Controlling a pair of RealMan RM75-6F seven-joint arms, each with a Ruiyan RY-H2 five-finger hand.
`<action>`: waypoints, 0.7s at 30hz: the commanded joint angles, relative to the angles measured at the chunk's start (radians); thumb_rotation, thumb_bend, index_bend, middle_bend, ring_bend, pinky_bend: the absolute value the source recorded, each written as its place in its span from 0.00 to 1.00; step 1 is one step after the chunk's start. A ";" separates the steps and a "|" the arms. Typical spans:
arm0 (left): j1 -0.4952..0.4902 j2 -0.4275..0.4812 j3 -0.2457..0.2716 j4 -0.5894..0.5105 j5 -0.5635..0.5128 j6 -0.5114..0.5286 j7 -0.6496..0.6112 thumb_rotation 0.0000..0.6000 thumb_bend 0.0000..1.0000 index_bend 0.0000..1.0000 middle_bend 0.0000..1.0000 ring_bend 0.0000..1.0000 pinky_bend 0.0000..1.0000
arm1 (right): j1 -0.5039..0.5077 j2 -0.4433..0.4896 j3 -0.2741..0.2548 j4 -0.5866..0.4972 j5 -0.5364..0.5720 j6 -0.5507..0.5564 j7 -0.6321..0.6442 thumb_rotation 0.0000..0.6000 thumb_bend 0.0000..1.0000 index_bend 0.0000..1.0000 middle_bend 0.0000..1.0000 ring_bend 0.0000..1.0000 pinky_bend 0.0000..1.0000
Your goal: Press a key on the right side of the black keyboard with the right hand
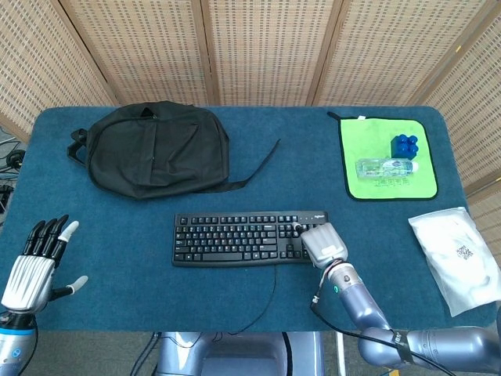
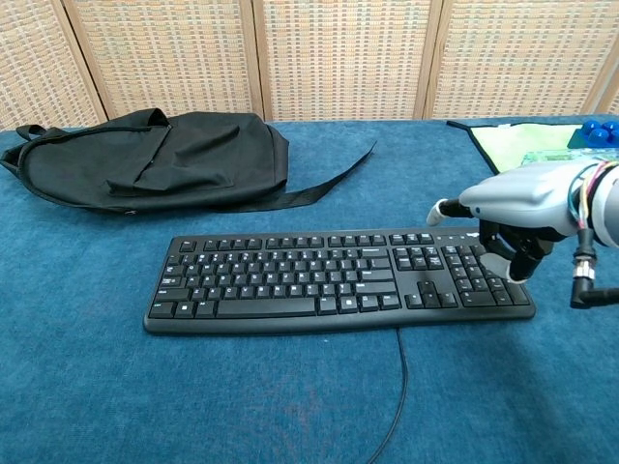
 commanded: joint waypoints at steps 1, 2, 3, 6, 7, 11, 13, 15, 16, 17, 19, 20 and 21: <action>-0.001 -0.001 0.000 0.001 -0.002 -0.003 -0.001 1.00 0.00 0.00 0.00 0.00 0.00 | 0.013 -0.006 -0.008 0.010 0.012 0.000 0.004 1.00 0.65 0.09 0.72 0.62 0.47; -0.002 -0.001 -0.001 0.001 -0.002 -0.004 -0.001 1.00 0.00 0.00 0.00 0.00 0.00 | 0.017 -0.009 -0.011 0.015 0.016 0.000 0.006 1.00 0.65 0.09 0.72 0.63 0.47; -0.002 -0.001 -0.001 0.002 -0.003 -0.004 -0.001 1.00 0.00 0.00 0.00 0.00 0.00 | 0.021 -0.011 -0.014 0.019 0.019 0.000 0.008 1.00 0.65 0.09 0.72 0.63 0.47; -0.002 -0.001 -0.001 0.001 -0.005 -0.006 0.000 1.00 0.00 0.00 0.00 0.00 0.00 | 0.032 -0.020 -0.024 0.034 0.033 -0.005 0.018 1.00 0.65 0.09 0.72 0.63 0.47; -0.003 -0.001 -0.001 0.000 -0.006 -0.008 0.001 1.00 0.00 0.00 0.00 0.00 0.00 | 0.036 -0.024 -0.028 0.042 0.040 -0.008 0.019 1.00 0.65 0.09 0.72 0.63 0.47; -0.005 -0.003 0.000 0.000 -0.009 -0.014 0.006 1.00 0.00 0.00 0.00 0.00 0.00 | 0.052 -0.034 -0.038 0.060 0.056 -0.012 0.026 1.00 0.65 0.09 0.72 0.62 0.47; -0.006 -0.004 0.000 0.001 -0.009 -0.015 0.006 1.00 0.00 0.00 0.00 0.00 0.00 | 0.056 -0.037 -0.042 0.063 0.059 -0.011 0.030 1.00 0.65 0.09 0.72 0.62 0.47; -0.006 -0.005 0.000 0.001 -0.009 -0.015 0.005 1.00 0.00 0.00 0.00 0.00 0.00 | 0.058 -0.038 -0.044 0.065 0.060 -0.011 0.033 1.00 0.65 0.09 0.72 0.62 0.47; -0.006 -0.005 0.000 0.001 -0.009 -0.015 0.006 1.00 0.00 0.00 0.00 0.00 0.00 | 0.060 -0.039 -0.045 0.067 0.061 -0.011 0.035 1.00 0.65 0.09 0.72 0.63 0.47; -0.006 -0.005 -0.001 0.001 -0.009 -0.015 0.006 1.00 0.00 0.00 0.00 0.00 0.00 | 0.061 -0.041 -0.047 0.069 0.061 -0.011 0.036 1.00 0.65 0.09 0.72 0.63 0.47; -0.006 -0.005 -0.001 0.001 -0.009 -0.015 0.007 1.00 0.00 0.00 0.00 0.00 0.00 | 0.065 -0.045 -0.050 0.074 0.067 -0.012 0.040 1.00 0.65 0.09 0.72 0.63 0.47; -0.006 -0.005 -0.001 0.001 -0.010 -0.015 0.006 1.00 0.00 0.00 0.00 0.00 0.00 | 0.067 -0.047 -0.051 0.076 0.068 -0.012 0.042 1.00 0.65 0.09 0.72 0.63 0.47; -0.006 -0.005 -0.001 0.001 -0.010 -0.015 0.005 1.00 0.00 0.00 0.00 0.00 0.00 | 0.070 -0.049 -0.053 0.079 0.069 -0.011 0.043 1.00 0.65 0.09 0.72 0.62 0.47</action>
